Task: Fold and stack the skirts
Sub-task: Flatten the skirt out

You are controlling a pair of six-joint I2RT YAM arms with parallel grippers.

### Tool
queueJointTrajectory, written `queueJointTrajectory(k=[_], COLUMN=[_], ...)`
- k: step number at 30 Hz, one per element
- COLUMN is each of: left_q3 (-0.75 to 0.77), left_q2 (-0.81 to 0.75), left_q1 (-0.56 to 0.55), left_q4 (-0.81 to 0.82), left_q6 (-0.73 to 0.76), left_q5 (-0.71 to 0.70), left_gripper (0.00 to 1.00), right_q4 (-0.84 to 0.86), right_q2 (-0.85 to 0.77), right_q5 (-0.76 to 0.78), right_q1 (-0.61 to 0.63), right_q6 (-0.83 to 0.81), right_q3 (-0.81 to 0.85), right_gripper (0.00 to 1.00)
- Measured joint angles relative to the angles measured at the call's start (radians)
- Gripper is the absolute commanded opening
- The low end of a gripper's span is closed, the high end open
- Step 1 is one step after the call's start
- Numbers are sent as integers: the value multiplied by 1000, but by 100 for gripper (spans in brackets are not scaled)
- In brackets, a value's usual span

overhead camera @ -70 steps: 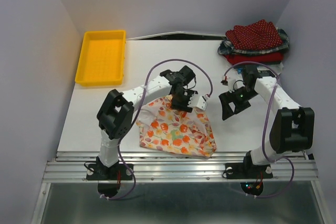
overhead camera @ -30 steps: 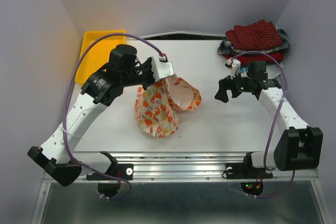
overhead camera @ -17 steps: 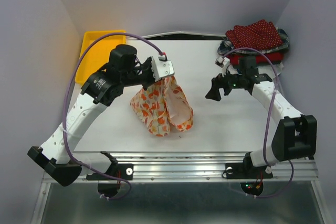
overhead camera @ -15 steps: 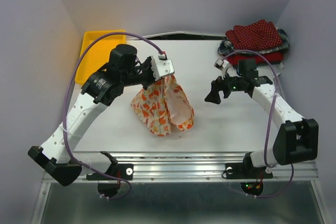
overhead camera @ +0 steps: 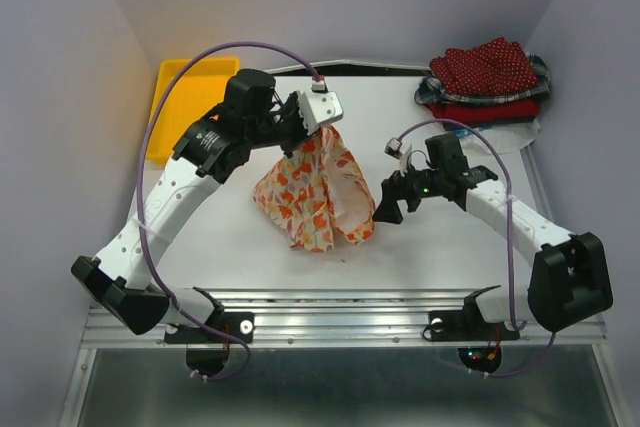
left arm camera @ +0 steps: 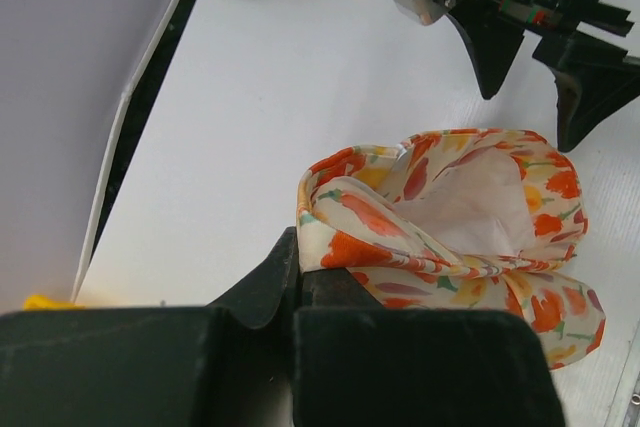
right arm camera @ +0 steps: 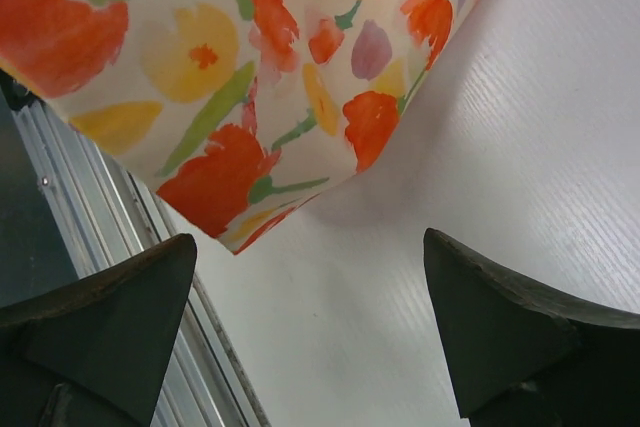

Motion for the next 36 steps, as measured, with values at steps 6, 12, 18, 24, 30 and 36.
queueJointTrajectory(k=[6, 12, 18, 24, 30, 36], left_q3=[41, 40, -51, -280, -367, -367], left_q2=[25, 23, -57, -233, -440, -517], left_q1=[14, 26, 64, 85, 84, 83], left_q4=[0, -2, 6, 148, 222, 155], left_q6=[-21, -32, -27, 5, 63, 94], left_q5=[5, 8, -2, 34, 76, 196], left_gripper=[0, 0, 0, 0, 5, 7], right_q4=[88, 158, 146, 43, -132, -309], right_q2=[39, 100, 113, 47, -114, -185], right_q5=[93, 294, 418, 393, 396, 397], right_q1=[59, 60, -78, -173, -156, -147], right_q6=[63, 152, 180, 153, 138, 162], right_q3=[2, 87, 248, 481, 556, 644], right_gripper=[66, 1, 1, 1, 1, 1])
